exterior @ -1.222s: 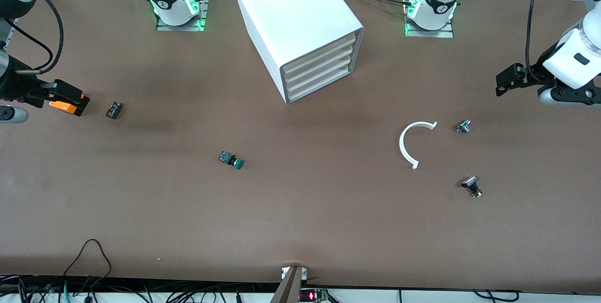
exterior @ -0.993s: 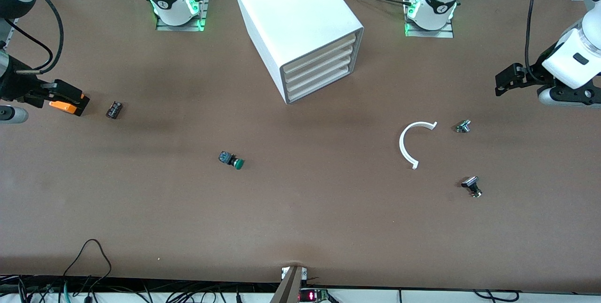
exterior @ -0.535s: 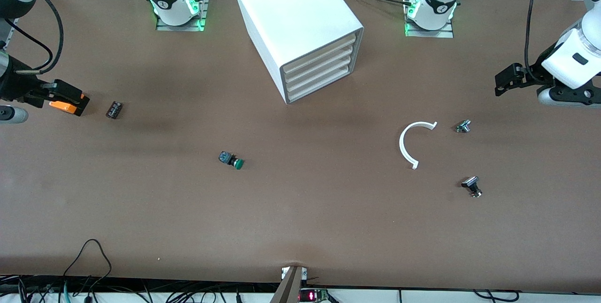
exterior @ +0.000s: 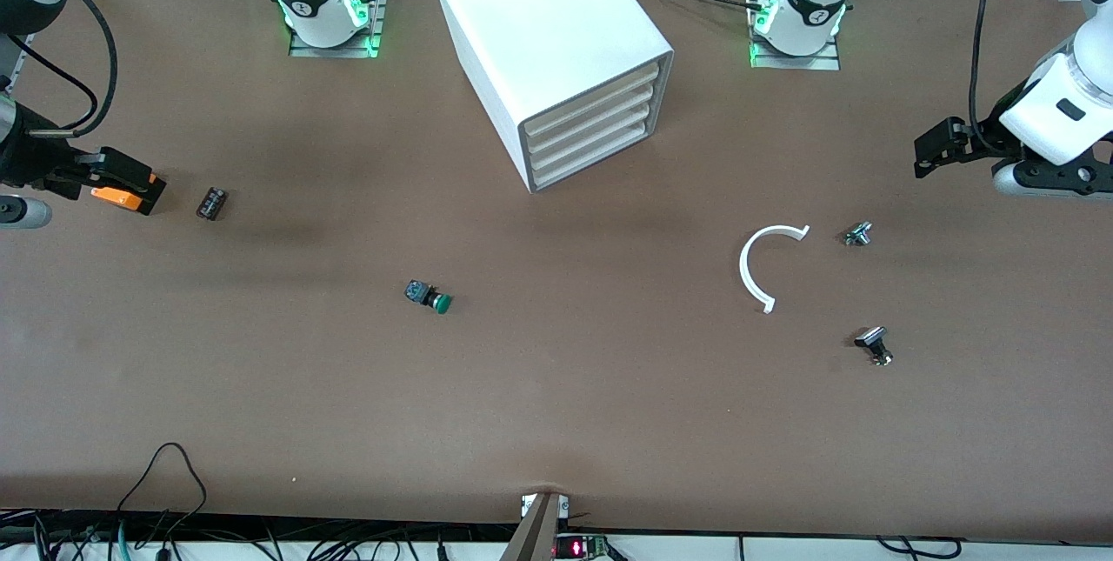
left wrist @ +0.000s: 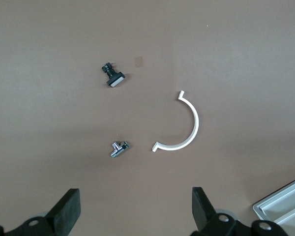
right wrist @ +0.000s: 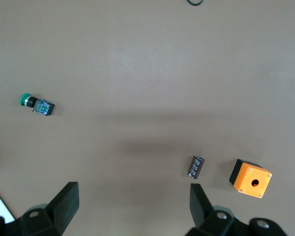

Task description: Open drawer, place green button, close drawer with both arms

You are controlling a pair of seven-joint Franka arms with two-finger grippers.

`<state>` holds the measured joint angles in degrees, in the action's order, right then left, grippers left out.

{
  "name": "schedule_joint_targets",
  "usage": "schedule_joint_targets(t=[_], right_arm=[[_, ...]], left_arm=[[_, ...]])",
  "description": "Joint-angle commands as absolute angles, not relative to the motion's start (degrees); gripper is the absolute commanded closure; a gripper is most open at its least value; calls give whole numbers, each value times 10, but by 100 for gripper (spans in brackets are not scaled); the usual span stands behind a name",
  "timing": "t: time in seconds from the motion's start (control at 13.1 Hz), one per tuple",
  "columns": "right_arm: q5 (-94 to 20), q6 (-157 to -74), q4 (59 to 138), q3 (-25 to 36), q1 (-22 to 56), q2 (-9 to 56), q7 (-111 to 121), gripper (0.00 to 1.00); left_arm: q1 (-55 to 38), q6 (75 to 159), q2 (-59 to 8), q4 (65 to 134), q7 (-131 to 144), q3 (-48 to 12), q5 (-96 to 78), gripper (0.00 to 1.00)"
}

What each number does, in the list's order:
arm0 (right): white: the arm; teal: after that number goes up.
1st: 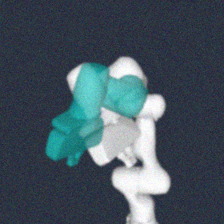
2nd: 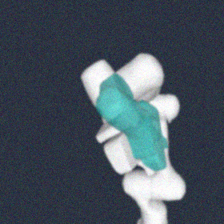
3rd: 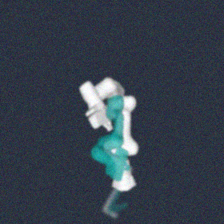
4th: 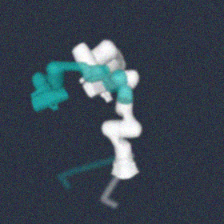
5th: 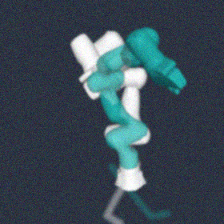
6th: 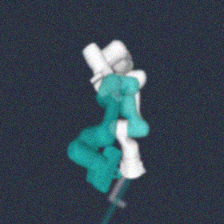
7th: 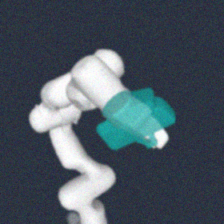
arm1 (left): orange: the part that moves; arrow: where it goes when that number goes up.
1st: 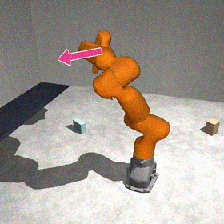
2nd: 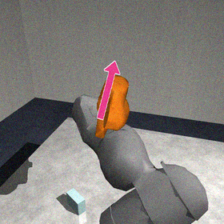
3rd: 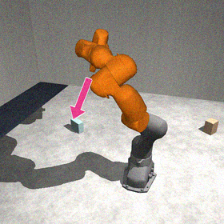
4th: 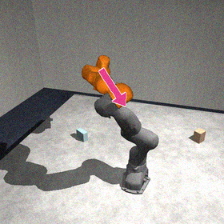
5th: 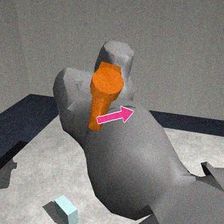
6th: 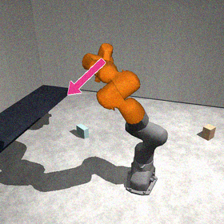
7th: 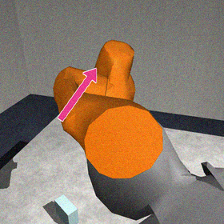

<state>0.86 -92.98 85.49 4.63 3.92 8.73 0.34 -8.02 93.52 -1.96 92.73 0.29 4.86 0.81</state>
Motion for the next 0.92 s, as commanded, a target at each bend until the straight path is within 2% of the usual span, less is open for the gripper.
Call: schedule_joint_targets(t=[0.0,0.08,0.23,0.46,0.69,0.84], right_arm=[[2,-930,860,47,37,83,10,0],[2,-931,860,47,36,84,10,0],[2,-931,860,47,31,84,10,0],[1,-933,860,47,31,84,10,0],[-2,-933,859,47,31,96,3,0],[-3,-933,859,47,32,105,3,0]], left_arm=[[-87,925,-60,905,-4,46,11,0],[-88,925,-95,890,-1,45,17,0],[-77,921,-121,860,-7,53,10,0],[-63,906,-150,866,-12,47,-9,0],[-55,907,-213,877,-49,47,-132,0],[-55,912,-232,903,-52,24,-186,0]])
